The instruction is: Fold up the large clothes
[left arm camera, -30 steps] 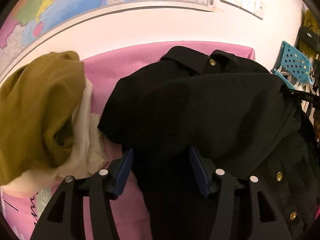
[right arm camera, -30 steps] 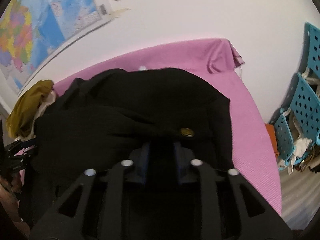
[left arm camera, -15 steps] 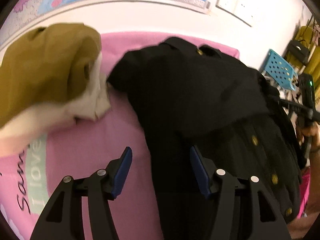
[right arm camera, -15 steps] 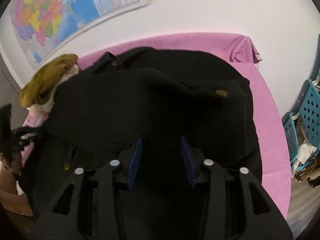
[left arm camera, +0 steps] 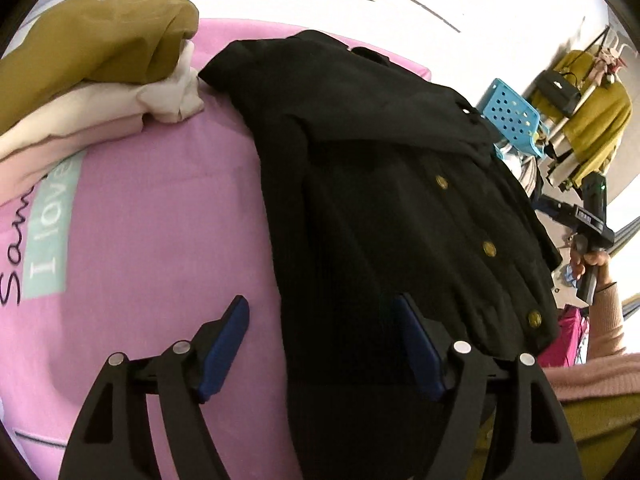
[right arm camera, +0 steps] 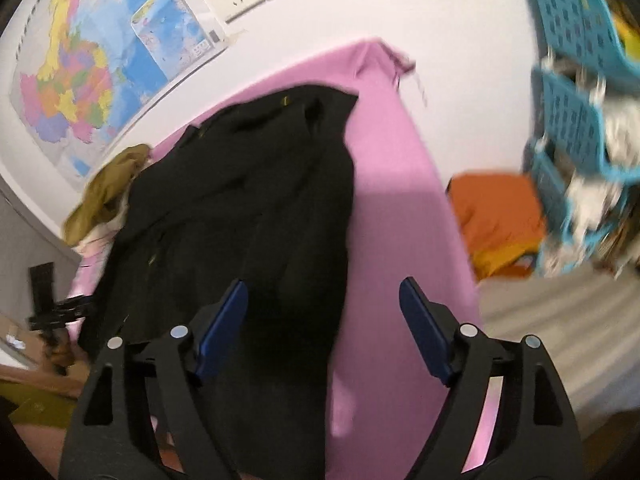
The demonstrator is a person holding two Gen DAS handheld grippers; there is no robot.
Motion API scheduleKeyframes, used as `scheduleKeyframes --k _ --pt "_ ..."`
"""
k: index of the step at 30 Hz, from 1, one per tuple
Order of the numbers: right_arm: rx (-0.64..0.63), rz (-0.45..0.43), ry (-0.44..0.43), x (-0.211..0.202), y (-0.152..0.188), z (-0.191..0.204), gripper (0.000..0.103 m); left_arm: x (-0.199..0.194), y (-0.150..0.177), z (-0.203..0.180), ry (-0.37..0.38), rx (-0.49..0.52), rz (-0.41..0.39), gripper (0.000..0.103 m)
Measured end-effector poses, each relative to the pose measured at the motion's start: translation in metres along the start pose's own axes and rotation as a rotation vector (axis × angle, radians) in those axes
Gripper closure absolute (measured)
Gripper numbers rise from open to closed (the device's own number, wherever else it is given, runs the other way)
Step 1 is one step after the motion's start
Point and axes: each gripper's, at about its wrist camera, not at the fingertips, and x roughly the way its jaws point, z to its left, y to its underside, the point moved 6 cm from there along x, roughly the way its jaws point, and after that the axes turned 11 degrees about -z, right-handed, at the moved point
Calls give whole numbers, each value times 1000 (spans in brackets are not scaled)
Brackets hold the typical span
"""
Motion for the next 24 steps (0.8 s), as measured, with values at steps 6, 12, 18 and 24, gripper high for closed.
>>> scheduleKeyframes --k 6,12,18,24 --pt "14 19 -103 -9 25 11 24 -6 13 -13 52 -14 33 25" --pt "-3 66 -239 -10 41 38 25 -20 33 -21 162 -82 69 25" --pt "86 44 -273 -15 37 27 27 -15 33 -29 266 -191 49 18" --pt "73 46 -328 -19 40 35 27 -5 28 -44 194 -126 25 21"
